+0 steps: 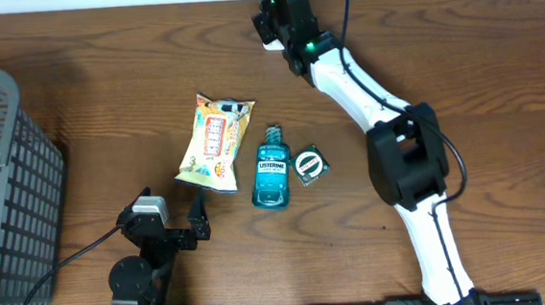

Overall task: Scan the item barcode
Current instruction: 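Hold the Zappy pack in front of the scanner window, then carry the Zappy pack to the right edge and release it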

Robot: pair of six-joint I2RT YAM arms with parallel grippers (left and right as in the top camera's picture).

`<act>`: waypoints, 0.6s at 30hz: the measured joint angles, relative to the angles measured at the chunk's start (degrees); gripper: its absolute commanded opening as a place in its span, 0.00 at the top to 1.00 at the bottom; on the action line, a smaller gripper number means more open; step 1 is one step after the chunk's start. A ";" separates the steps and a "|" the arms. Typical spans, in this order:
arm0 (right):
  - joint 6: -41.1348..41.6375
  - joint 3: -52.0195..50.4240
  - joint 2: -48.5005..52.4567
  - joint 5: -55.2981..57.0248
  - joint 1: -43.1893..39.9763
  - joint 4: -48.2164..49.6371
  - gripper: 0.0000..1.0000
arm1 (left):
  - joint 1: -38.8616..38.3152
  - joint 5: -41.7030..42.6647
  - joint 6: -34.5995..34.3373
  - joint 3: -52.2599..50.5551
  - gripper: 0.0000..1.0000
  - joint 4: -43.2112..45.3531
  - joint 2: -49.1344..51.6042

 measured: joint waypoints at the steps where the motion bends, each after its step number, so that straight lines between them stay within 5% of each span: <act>1: -0.02 0.42 0.52 0.22 -0.04 -0.07 0.99 | 0.00 -0.02 0.00 0.00 0.02 -0.02 0.00; 10: -0.17 1.25 2.99 3.58 -0.57 -0.90 0.99 | 0.00 -0.02 0.00 0.00 0.02 -0.02 0.00; 18: -0.37 3.32 2.84 19.63 -1.38 -14.75 0.99 | 0.00 -0.02 0.00 0.00 0.02 -0.02 0.00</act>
